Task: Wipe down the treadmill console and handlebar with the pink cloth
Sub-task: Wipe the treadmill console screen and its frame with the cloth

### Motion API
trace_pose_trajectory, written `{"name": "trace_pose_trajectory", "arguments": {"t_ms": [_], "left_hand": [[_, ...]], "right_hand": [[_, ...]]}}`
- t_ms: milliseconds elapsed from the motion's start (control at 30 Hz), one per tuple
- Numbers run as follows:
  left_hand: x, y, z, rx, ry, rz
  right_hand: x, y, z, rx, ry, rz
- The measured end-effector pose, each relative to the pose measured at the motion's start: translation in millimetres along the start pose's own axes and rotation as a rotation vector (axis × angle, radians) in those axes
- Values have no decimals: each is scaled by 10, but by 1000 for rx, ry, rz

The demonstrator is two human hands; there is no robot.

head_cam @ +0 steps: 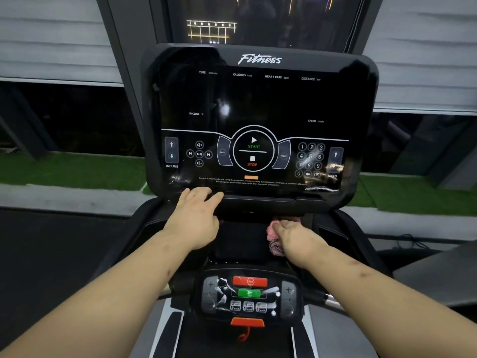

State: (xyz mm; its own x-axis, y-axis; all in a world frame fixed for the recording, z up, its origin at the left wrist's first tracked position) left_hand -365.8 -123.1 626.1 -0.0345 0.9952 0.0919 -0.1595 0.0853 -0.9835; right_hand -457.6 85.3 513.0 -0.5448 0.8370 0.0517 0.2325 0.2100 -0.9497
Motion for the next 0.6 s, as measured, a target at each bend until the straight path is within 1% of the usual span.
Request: {"name": "trace_pose_trajectory", "arguments": {"t_ms": [100, 133, 233, 333, 400, 500, 600], "left_hand": [[-30, 19, -1, 1, 5, -1], [-35, 26, -6, 3, 7, -8], [-37, 13, -11, 23, -2, -17], [-29, 28, 2, 37, -9, -30], [-13, 32, 5, 43, -14, -30], [6, 23, 5, 47, -9, -28], [9, 15, 15, 44, -6, -28]], "right_hand": [[224, 121, -21, -37, 31, 30], [329, 153, -68, -42, 42, 75], [718, 116, -319, 32, 87, 263], [968, 119, -484, 17, 141, 349], [962, 72, -496, 41, 132, 341], [769, 23, -426, 50, 105, 311], [459, -68, -281, 43, 59, 200]]}}
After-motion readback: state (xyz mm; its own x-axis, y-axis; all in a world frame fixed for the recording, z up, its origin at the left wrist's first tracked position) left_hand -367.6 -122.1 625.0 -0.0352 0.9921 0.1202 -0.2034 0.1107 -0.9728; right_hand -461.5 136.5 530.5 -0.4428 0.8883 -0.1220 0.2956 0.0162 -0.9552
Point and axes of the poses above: each hand's wrist, its own z-axis towards the middle knuckle, its own y-axis out of the palm, x = y × z, the point moved 10 cm from there along z, towards the middle knuckle, and after that the axes turned 3 degrees about y, right-handed, at the moved point
